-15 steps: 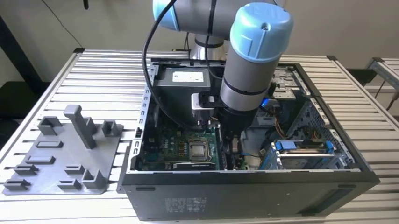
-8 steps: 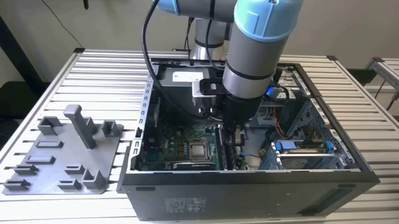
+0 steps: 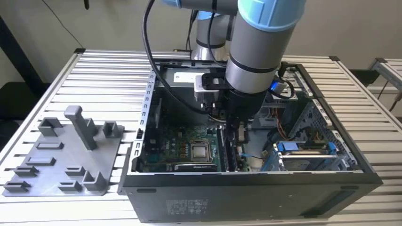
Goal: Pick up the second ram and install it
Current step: 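Press down the second ram until it locks into place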
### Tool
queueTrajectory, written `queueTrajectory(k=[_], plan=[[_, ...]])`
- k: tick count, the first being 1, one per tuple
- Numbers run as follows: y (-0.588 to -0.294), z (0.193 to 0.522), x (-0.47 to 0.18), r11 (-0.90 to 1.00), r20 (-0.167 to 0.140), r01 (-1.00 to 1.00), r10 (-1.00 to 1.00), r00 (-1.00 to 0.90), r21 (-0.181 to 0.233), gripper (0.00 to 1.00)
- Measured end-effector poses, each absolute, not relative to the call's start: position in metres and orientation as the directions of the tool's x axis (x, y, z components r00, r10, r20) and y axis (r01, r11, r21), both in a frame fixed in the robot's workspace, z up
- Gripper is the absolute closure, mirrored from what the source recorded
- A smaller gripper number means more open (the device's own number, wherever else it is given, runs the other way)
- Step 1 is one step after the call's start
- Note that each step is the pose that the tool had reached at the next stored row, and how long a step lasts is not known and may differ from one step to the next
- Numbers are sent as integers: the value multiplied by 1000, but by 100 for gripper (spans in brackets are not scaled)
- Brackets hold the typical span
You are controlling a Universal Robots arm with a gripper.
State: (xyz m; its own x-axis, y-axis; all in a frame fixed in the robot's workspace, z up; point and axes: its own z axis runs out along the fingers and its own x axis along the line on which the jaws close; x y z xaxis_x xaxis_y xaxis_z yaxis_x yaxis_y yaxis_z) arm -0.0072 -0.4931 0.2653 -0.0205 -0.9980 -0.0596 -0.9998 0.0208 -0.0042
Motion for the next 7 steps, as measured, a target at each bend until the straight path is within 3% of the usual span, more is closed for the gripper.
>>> queueTrajectory(k=[7], plan=[[-493,266,-7,21,-59,-1000,-998,-21,-4,89]])
